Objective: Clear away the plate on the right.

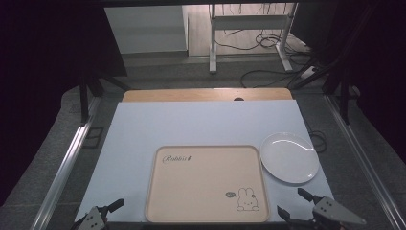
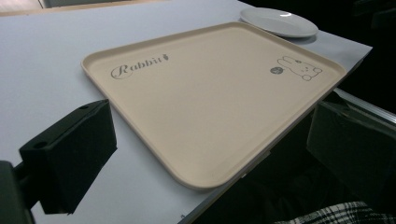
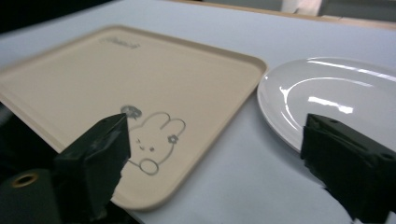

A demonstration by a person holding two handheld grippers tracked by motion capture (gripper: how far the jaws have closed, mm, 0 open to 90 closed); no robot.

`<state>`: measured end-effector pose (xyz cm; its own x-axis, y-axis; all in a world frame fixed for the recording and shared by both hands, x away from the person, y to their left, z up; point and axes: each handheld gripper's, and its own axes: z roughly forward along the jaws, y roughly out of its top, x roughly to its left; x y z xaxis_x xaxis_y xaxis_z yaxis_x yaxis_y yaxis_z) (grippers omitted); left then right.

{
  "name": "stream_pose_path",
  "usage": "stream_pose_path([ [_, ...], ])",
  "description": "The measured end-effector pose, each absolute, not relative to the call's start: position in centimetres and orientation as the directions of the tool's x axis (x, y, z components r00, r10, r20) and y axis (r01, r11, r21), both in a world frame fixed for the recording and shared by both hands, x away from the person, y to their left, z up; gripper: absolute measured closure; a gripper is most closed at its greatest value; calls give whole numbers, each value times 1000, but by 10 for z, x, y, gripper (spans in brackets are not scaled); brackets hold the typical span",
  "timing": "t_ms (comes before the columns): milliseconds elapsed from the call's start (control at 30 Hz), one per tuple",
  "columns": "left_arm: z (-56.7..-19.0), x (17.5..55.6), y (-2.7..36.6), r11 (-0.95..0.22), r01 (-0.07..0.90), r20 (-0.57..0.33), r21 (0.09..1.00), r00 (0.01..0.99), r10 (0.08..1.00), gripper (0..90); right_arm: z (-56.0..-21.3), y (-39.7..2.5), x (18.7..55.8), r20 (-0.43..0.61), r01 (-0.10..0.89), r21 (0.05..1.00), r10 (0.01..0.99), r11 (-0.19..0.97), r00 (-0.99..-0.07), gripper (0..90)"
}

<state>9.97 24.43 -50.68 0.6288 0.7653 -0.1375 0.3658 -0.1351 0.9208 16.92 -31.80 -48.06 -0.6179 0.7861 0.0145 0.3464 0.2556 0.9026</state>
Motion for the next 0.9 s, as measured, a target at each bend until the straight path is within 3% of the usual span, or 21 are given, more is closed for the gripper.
stream_pose_path([
  [167,-507,99,244,-134,365,-138,921,628,766,8,-484,-325,178,86,359,913,768,194,-635,51],
  [900,-507,99,244,-133,364,-138,922,628,766,8,-487,-315,177,28,323,909,735,263,-677,23],
])
